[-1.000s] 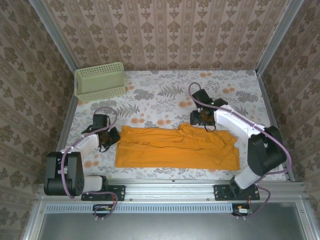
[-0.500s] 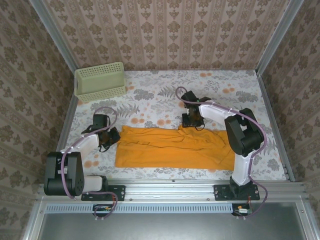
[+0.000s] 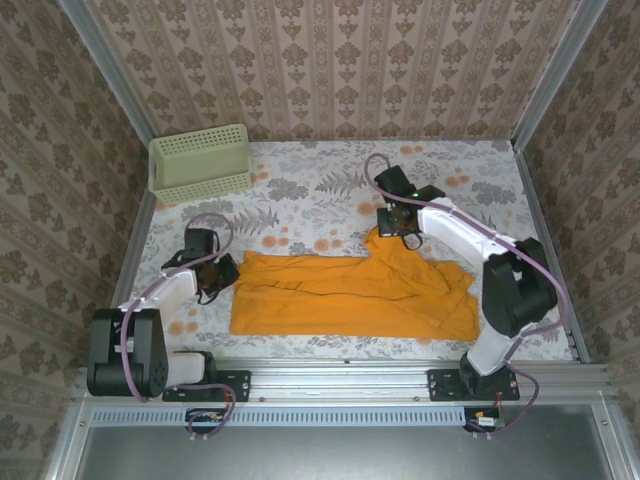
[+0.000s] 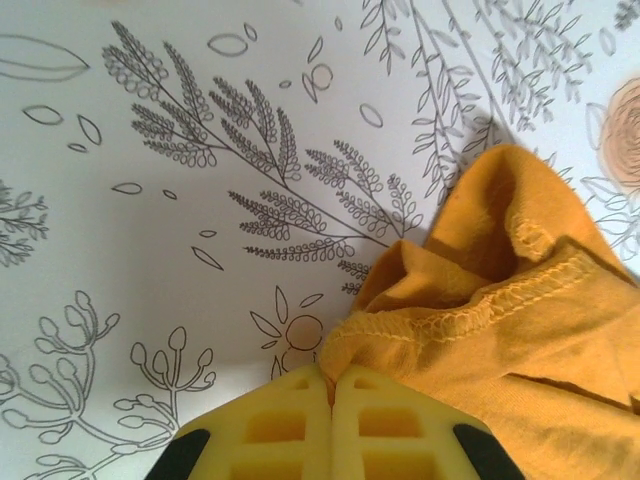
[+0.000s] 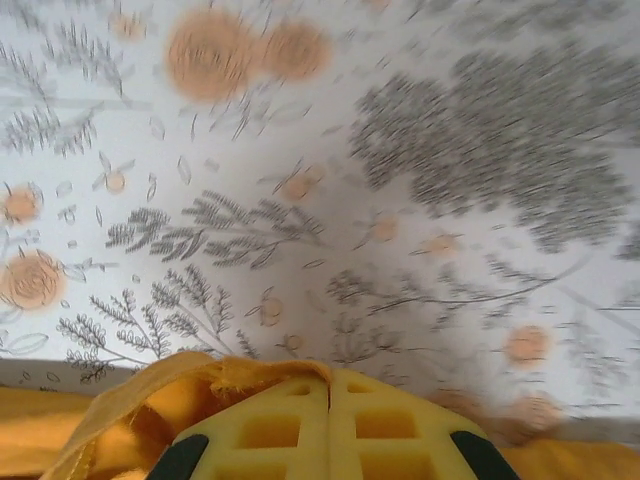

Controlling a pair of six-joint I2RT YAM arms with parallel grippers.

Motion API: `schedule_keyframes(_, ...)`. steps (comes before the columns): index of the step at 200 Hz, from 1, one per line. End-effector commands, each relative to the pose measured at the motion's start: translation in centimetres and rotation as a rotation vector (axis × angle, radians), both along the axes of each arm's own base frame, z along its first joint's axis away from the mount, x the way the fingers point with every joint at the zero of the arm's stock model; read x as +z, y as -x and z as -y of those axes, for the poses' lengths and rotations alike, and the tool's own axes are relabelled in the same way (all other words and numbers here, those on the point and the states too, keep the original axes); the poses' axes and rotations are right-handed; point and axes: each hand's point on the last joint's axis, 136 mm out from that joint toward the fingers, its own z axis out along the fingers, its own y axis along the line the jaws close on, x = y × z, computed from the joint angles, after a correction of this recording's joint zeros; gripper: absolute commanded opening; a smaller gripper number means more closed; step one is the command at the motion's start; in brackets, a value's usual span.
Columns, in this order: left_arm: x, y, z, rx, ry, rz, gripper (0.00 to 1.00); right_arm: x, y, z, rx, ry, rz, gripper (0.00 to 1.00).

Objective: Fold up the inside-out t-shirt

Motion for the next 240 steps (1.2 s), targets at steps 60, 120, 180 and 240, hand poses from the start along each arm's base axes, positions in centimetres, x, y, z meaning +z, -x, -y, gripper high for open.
schedule_keyframes(60,2.1,-1.6,-0.3,0.0,0.022,0.048,0.02,3.9,-1.8,6.3,-0.129,-0.044,0.073,0.12)
schedule_keyframes(120,1.4,-1.9,0.4,-0.025,0.046,0.016,0.02,-2.7,-10.1,8.0,-0.194,-0.028,-0.027,0.26)
schedule_keyframes(180,1.0,-1.7,0.3,-0.019,0.041,0.012,0.03,-3.4,-6.3,4.3,-0.067,-0.187,-0.061,0.54)
schedule_keyframes(240,0.9,-1.8,0.3,-0.015,0.039,0.011,0.02,-9.2,-4.3,1.1,-0.001,-0.091,-0.195,0.52)
